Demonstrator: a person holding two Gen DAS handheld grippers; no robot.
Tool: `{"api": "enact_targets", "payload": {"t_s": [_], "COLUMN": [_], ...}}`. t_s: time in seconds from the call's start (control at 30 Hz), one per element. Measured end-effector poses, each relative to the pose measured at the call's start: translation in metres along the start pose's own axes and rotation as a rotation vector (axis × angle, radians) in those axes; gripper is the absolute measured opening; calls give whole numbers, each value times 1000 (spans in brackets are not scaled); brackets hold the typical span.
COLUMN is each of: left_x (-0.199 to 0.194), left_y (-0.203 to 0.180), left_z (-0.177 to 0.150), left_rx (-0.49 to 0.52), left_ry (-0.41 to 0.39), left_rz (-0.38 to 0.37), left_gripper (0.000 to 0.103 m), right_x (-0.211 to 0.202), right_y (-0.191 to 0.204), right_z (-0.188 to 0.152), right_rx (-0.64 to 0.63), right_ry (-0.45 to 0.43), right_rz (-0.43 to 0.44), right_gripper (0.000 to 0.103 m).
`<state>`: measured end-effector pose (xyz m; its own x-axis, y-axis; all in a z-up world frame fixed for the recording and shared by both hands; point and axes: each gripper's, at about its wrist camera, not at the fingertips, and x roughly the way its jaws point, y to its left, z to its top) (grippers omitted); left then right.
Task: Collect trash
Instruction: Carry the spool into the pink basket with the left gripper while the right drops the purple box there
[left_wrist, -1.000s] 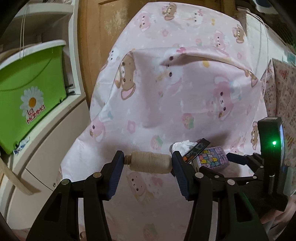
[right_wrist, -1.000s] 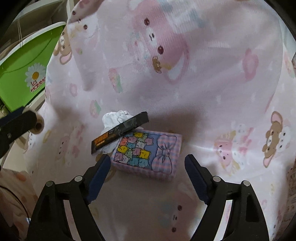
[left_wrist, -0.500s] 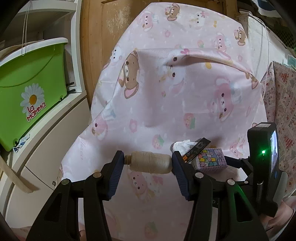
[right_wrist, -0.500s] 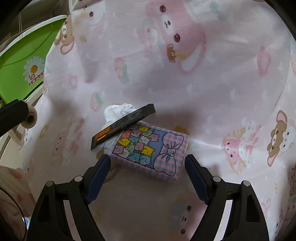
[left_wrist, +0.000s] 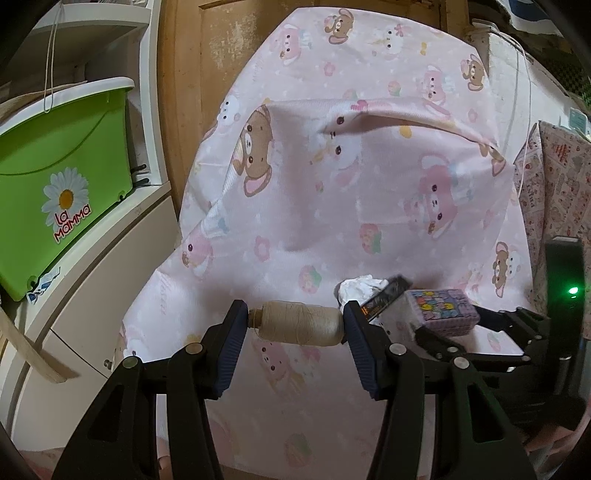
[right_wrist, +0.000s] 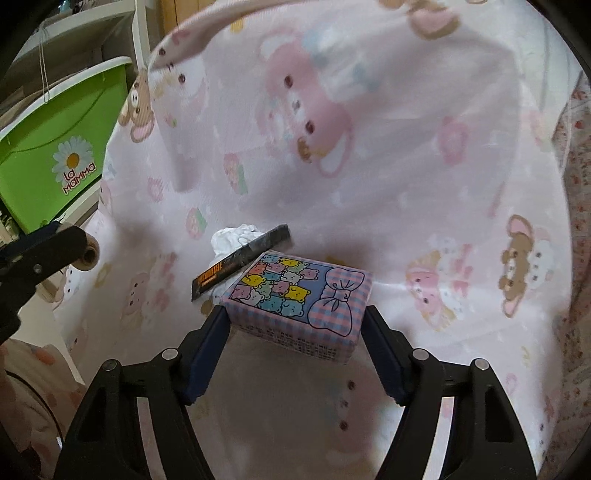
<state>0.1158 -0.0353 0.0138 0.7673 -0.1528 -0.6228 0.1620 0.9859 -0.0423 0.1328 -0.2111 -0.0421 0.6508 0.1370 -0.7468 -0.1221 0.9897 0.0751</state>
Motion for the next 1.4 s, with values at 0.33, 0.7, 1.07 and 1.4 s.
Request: {"api": "enact_targets", "payload": {"t_s": [0.33, 0.7, 1.07, 1.4], "left_x": [-16, -38, -55, -58], "left_y": [-4, -15, -26, -27], "left_z": [-3, -17, -39, -63], "left_rx": [9, 39, 74, 60], "left_ry": [-16, -14, 55, 187], "left_rz": [-13, -40, -81, -155], "left_gripper": [52, 52, 52, 52], "right_x": [-55, -100, -127, -149], "right_y": [-32, -51, -31, -2], "right_z": [-12, -31, -55, -84], "right_rx": [69, 130, 114, 40], "right_ry": [-81, -126, -122, -81], "right_rz": [8, 54, 107, 175], "right_gripper": [74, 74, 73, 73]}}
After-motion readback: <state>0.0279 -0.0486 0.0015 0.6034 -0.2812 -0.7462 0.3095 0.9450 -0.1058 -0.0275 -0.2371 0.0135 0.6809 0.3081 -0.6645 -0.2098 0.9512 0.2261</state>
